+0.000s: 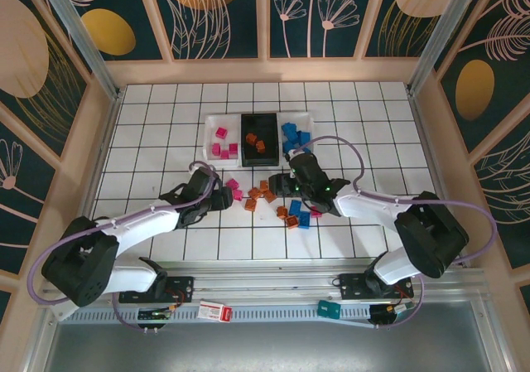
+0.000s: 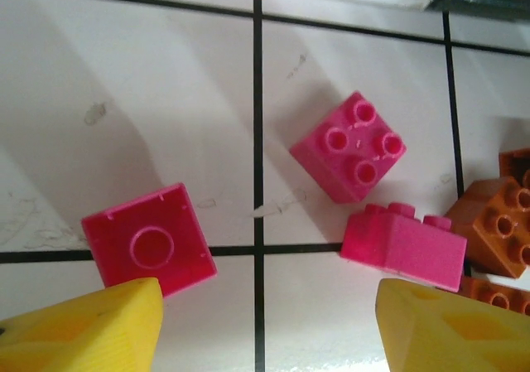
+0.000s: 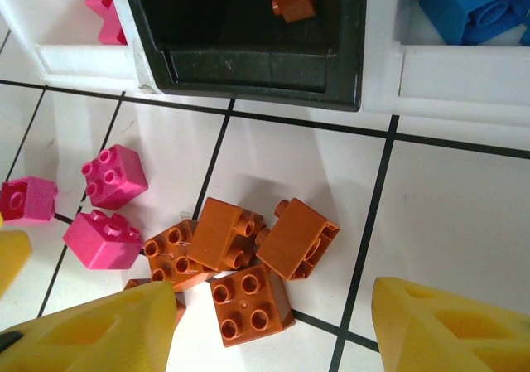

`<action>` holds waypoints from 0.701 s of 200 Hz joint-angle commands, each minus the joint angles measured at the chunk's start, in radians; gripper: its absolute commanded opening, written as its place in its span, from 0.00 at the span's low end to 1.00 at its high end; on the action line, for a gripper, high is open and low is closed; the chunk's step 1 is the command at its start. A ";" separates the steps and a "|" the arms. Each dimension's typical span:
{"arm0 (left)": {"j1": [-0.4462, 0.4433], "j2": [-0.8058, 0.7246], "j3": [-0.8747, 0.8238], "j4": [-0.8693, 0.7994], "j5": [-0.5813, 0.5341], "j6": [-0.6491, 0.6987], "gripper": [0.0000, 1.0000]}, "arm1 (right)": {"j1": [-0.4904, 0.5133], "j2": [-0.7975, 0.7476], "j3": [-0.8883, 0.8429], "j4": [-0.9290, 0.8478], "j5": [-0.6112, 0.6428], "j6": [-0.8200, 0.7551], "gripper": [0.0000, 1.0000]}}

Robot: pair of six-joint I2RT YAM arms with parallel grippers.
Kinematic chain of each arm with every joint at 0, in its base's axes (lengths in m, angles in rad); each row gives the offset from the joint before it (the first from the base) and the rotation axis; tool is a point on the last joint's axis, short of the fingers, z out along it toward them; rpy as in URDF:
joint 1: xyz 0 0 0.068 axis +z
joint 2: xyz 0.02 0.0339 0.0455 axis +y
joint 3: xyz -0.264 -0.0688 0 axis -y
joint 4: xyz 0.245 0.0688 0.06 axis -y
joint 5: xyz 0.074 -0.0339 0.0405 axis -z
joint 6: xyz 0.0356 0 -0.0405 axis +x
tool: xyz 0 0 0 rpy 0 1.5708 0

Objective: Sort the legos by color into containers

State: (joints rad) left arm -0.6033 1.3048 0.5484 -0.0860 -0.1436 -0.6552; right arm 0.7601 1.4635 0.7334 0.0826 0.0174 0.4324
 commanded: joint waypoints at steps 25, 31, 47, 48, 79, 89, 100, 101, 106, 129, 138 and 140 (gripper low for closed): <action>0.064 0.019 -0.010 0.042 -0.068 -0.038 0.71 | 0.014 0.014 0.039 0.020 0.015 0.011 0.64; 0.072 0.021 -0.013 0.057 -0.053 -0.037 0.73 | 0.015 0.012 0.037 0.015 0.020 0.011 0.65; 0.084 0.052 0.002 0.057 -0.057 -0.035 0.75 | 0.015 0.005 0.032 0.008 0.029 0.010 0.64; 0.085 0.056 0.002 0.057 -0.057 -0.035 0.75 | 0.015 0.005 0.031 0.008 0.030 0.010 0.64; 0.115 0.170 0.034 0.089 -0.034 -0.017 0.72 | 0.016 -0.012 0.018 0.005 0.037 0.012 0.64; 0.116 0.202 0.049 0.094 -0.028 -0.015 0.68 | 0.016 -0.015 0.017 0.006 0.037 0.011 0.64; 0.115 0.224 0.055 0.104 -0.029 -0.018 0.60 | 0.016 -0.019 0.015 0.004 0.041 0.011 0.64; 0.114 0.227 0.056 0.104 -0.030 -0.018 0.60 | 0.016 -0.021 0.015 0.004 0.042 0.011 0.64; 0.115 0.233 0.057 0.104 -0.033 -0.019 0.55 | 0.015 -0.022 0.013 0.003 0.044 0.010 0.64; 0.116 0.249 0.053 0.107 -0.038 -0.015 0.43 | 0.016 -0.032 0.005 0.001 0.048 0.010 0.64; 0.116 0.251 0.051 0.107 -0.042 -0.014 0.38 | 0.016 -0.036 0.001 0.002 0.051 0.009 0.64; 0.116 0.251 0.051 0.107 -0.042 -0.014 0.37 | 0.016 -0.036 0.000 0.001 0.053 0.009 0.64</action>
State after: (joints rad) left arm -0.4881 1.4990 0.5911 -0.0566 -0.2459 -0.6720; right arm 0.7677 1.4681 0.7448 0.0814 0.0349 0.4328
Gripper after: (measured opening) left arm 0.420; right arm 0.643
